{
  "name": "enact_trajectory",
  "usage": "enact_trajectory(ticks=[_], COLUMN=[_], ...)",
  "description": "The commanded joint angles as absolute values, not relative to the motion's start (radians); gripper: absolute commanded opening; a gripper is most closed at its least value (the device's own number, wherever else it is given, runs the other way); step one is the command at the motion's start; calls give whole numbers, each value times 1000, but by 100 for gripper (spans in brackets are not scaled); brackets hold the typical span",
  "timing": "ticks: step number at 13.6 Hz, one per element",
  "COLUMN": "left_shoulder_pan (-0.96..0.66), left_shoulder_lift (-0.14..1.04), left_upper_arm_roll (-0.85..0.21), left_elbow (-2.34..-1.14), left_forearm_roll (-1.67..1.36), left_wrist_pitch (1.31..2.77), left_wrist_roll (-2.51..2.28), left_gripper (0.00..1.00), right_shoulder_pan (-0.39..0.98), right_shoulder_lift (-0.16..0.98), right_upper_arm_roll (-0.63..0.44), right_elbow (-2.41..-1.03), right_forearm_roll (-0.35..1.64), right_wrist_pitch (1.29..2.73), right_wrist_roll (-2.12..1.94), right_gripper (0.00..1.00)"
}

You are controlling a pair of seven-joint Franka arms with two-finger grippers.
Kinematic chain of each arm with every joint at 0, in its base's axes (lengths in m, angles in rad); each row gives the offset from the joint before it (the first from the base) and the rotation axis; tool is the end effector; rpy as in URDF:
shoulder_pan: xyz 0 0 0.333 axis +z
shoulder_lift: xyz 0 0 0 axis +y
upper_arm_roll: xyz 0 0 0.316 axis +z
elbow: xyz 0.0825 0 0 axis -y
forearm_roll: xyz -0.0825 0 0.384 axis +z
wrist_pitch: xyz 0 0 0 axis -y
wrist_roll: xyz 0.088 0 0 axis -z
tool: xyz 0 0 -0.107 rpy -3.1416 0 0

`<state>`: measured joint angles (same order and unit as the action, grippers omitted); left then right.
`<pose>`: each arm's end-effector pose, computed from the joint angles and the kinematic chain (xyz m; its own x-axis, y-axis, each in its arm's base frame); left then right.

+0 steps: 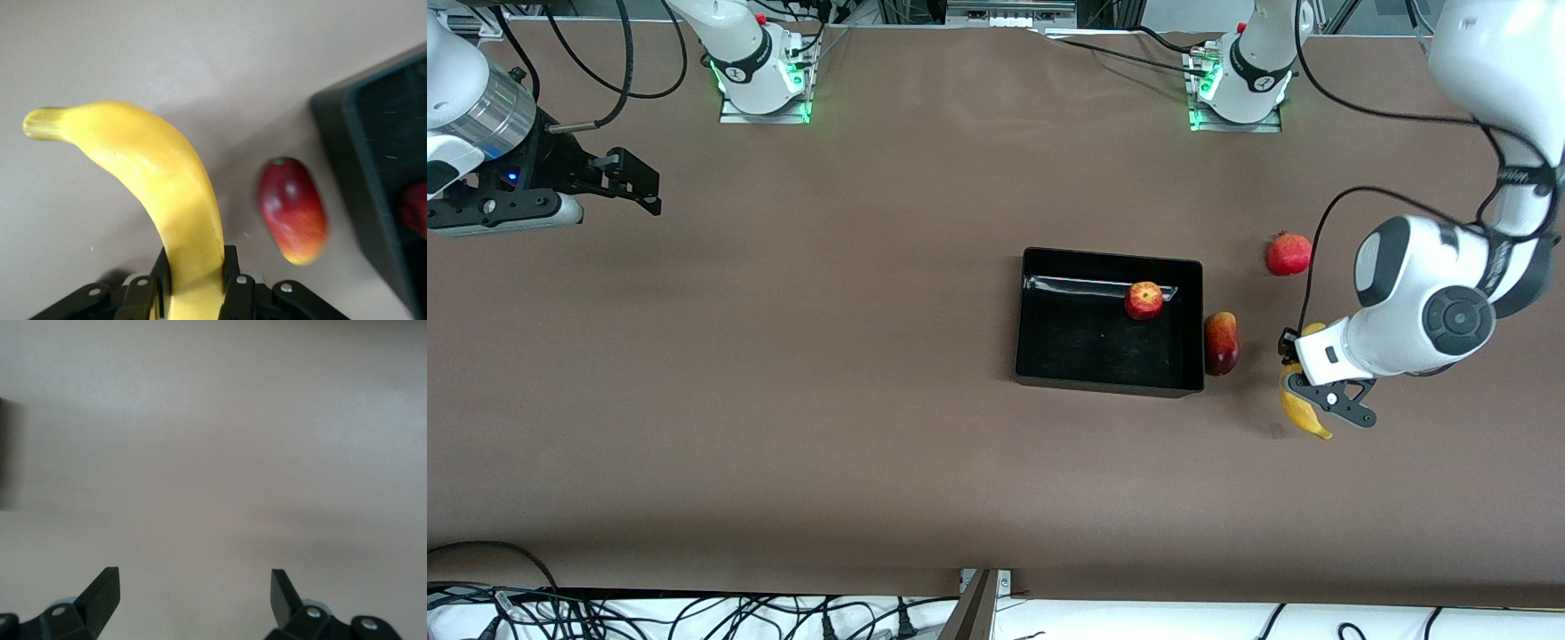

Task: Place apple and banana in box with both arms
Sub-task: 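Lift the banana with the left gripper and carry it over the box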

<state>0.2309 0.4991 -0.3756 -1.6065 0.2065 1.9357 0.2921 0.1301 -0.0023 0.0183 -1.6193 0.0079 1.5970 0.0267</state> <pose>0.6636 -0.0518 0.3443 0.8725 -0.4718 -0.1270 -0.4716 -0.8812 0.0332 0.5488 0.0829 0.6051 0.9924 0.1212 -0.0202 0.1210 -0.9926 -0.0073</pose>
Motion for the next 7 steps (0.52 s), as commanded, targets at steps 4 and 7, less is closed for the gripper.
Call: enact_trajectory(ticks=[4,7], left_shoulder_pan=[224,218], left_shoulder_lift=[511,515], left_upper_arm_roll=[-547,-627], left_elbow=[-1508,-1511], left_forearm_roll=[215,215], left_wrist_pitch=[1801,1759], left_wrist_roll=[50,-76], left_gripper=[0,0], right_shoulder_pan=[124,126], right_shoulder_lift=[5,5], right_upper_arm_roll=[25,25], right_elbow=[-1600,-1598], right_forearm_roll=[9,9], right_wrist_pitch=[1589,1589], right_wrist_roll=[29,31], right_gripper=[100,100])
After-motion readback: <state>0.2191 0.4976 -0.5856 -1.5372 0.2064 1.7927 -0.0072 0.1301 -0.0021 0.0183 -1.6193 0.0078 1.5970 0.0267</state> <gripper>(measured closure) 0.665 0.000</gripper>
